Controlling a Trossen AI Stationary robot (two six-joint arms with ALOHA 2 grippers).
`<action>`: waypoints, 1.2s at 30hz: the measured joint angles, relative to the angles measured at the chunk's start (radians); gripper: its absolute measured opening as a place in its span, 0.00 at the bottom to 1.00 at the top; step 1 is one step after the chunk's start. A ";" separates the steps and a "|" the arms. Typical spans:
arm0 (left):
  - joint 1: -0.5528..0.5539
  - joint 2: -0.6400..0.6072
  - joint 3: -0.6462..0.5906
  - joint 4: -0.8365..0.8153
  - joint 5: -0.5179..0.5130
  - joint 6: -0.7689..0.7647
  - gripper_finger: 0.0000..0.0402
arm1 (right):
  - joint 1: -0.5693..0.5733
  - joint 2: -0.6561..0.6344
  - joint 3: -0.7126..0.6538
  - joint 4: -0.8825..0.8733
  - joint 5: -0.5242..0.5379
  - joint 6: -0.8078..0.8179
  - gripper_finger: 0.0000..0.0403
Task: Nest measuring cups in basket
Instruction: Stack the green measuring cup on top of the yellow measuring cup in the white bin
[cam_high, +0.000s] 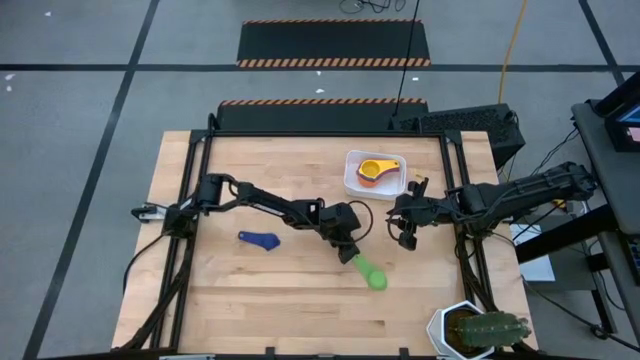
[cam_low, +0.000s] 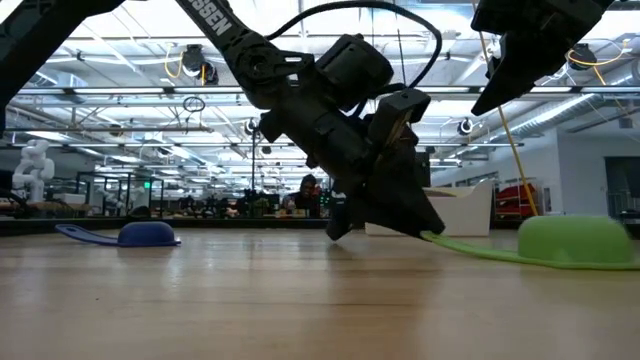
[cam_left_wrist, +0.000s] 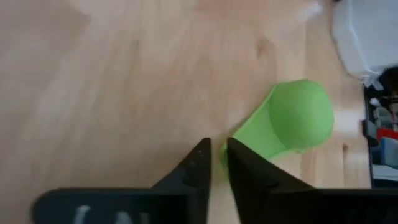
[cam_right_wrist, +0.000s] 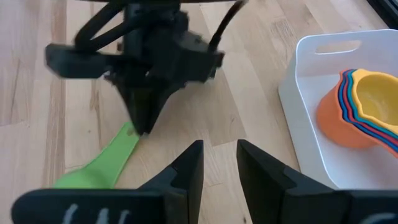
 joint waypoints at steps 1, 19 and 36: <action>0.000 -0.002 0.000 -0.013 -0.004 -0.003 0.16 | 0.000 0.000 0.000 0.000 0.000 0.000 0.23; -0.055 -0.003 0.005 -0.054 -0.033 -0.153 0.63 | 0.000 0.000 0.001 0.001 -0.001 -0.027 0.23; -0.050 0.000 0.001 0.011 -0.011 0.011 0.03 | 0.000 0.000 0.001 0.005 -0.002 -0.053 0.23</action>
